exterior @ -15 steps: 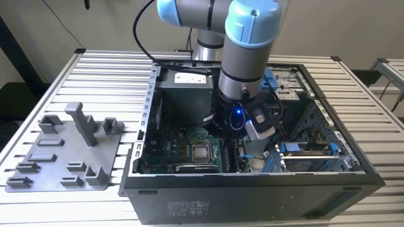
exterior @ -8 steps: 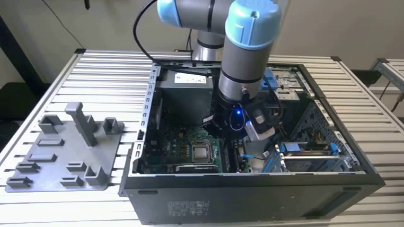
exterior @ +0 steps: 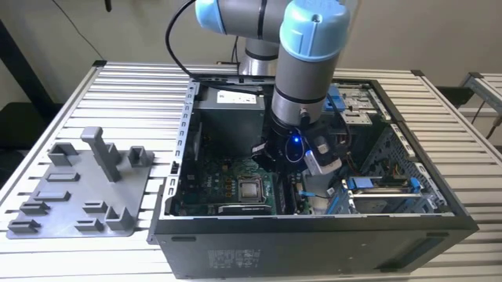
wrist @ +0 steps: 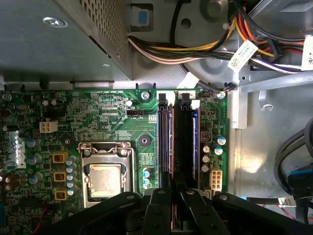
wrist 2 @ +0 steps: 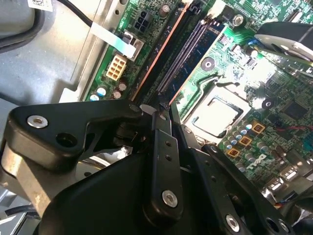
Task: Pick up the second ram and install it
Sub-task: 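Insert the second ram into the second slot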
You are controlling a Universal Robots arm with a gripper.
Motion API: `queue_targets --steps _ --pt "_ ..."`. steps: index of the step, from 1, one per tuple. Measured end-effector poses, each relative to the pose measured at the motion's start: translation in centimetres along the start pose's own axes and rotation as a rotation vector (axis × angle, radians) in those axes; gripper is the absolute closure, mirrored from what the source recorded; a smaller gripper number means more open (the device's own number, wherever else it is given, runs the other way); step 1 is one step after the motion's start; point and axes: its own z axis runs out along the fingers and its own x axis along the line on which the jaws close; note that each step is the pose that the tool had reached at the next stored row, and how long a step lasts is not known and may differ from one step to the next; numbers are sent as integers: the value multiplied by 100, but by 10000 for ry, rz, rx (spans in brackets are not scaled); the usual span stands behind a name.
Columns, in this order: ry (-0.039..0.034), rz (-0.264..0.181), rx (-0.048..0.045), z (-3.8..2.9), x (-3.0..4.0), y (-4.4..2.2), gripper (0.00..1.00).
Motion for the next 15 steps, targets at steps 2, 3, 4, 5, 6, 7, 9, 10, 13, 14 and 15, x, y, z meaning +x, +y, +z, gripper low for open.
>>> queue_targets --steps 2,3,4,5,6,7,9,10,13,14,15 --pt "5 -26 18 0 -4 0 86" --pt "9 -70 18 0 -5 0 86" --pt "8 -116 18 0 -5 0 86" --pt "9 -150 18 0 -5 0 86" --pt "9 -169 17 0 -5 0 86" --pt "8 -183 17 0 -5 0 86" --pt "8 -196 14 5 -5 0 86" --pt "8 -203 11 9 -5 1 86" --pt "9 -230 4 13 -5 2 86" --pt "8 -236 -6 15 -5 3 86" --pt "8 -242 -17 19 -4 3 86"
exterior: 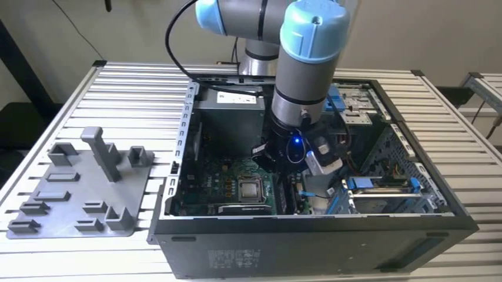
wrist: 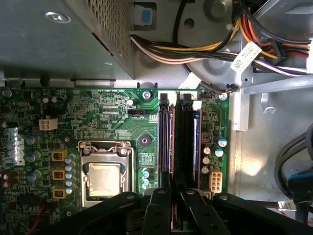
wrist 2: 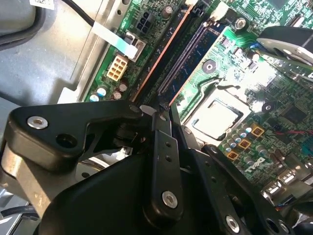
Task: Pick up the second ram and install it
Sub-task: 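Insert the second ram into the second slot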
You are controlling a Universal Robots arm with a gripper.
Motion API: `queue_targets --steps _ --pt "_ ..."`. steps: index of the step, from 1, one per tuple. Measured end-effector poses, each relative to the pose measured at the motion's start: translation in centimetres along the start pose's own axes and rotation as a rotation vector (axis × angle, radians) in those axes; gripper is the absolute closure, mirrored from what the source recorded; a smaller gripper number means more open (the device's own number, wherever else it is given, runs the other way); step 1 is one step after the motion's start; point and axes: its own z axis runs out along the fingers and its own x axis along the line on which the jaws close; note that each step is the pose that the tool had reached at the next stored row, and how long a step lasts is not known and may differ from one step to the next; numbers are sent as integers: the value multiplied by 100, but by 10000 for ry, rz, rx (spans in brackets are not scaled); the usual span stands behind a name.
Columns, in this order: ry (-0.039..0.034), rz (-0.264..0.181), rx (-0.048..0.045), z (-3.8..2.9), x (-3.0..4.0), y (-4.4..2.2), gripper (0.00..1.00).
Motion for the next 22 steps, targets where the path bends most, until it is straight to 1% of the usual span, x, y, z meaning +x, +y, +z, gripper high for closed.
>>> queue_targets --steps 6,12,13,15,16,17,18,22 --pt "1 -8 -30 34 1 -1 86" --pt "1 -7 -42 35 0 0 86" --pt "1 -7 -53 36 0 1 85" --pt "1 -7 -51 36 0 1 85" --pt "1 -7 -50 36 0 1 78" --pt "1 -7 -51 35 0 0 78" --pt "1 -8 -50 26 0 0 78" --pt "2 -7 -51 -151 -3 -1 78"
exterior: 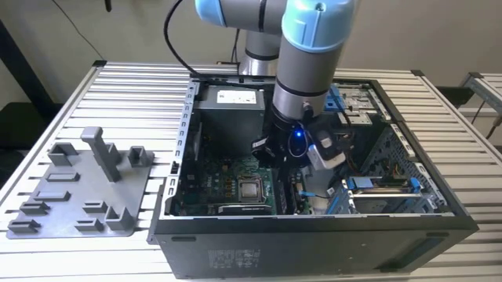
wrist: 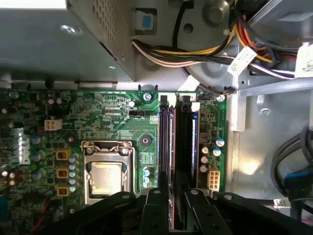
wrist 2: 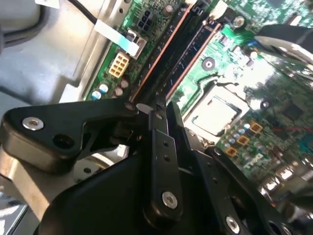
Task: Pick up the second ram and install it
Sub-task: 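Insert the second ram into the second slot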
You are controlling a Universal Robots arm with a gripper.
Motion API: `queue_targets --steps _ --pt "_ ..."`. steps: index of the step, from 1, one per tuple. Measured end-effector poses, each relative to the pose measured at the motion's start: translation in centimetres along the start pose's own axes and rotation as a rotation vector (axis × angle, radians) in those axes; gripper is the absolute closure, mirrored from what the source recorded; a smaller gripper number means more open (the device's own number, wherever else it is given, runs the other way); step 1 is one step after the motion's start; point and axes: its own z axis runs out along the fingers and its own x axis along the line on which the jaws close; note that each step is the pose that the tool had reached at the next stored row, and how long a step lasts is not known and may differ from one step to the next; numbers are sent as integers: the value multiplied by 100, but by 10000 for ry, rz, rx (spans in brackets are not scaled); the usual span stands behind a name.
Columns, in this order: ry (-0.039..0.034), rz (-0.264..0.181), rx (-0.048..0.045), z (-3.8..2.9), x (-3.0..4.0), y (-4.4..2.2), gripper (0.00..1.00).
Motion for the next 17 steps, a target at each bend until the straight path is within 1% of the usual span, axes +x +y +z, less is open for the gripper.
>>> queue_targets --steps 3,4,6,7,8,9,10,17 --pt "0 0 1 -135 -2 0 78" --pt "1 0 2 -155 -3 0 78" --pt "-1 -1 -1 -154 -3 0 78" --pt "-1 0 -1 -154 -3 0 80" --pt "-1 -1 -1 -154 -3 0 80" --pt "-1 -1 0 -154 -3 0 87" --pt "-1 -1 -1 -154 -3 0 89" --pt "0 -2 0 -155 -3 0 89"
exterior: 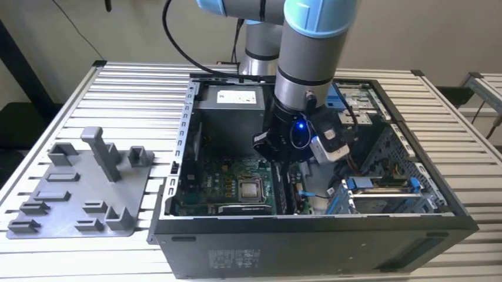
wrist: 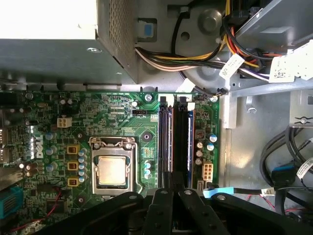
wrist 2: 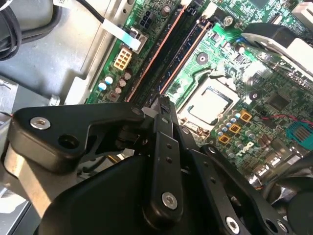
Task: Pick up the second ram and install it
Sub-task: 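Press down the second ram until it locks into place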
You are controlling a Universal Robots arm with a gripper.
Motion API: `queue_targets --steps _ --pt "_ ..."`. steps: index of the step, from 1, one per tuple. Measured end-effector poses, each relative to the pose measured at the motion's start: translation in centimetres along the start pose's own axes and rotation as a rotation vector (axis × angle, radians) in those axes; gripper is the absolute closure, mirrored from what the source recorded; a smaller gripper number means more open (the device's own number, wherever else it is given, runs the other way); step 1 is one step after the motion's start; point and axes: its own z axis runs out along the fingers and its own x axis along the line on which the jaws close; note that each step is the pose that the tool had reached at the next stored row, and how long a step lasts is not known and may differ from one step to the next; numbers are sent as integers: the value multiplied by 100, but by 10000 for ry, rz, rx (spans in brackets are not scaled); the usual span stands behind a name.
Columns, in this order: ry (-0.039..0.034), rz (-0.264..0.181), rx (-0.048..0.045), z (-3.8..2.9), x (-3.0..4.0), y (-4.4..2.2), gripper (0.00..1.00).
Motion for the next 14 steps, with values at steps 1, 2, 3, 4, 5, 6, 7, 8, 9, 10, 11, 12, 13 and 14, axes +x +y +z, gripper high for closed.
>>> queue_targets --steps 1,2,3,4,5,6,7,8,9,10,11,12,13,14 --pt "0 -1 0 0 0 0 89" --pt "0 -2 0 0 0 0 89" --pt "0 -1 0 0 0 0 89" --pt "0 -2 1 0 0 0 89" --pt "0 -2 1 0 0 0 89" --pt "0 -2 1 0 0 0 89" --pt "0 -2 0 0 0 0 89" --pt "0 -2 0 0 0 0 89" --pt "0 -2 0 0 0 0 89" --pt "0 -2 0 0 0 0 89" --pt "0 -2 1 0 0 0 89" --pt "0 -9 0 0 0 0 89" --pt "0 -24 0 0 0 0 89" --pt "0 -53 0 0 0 0 89"
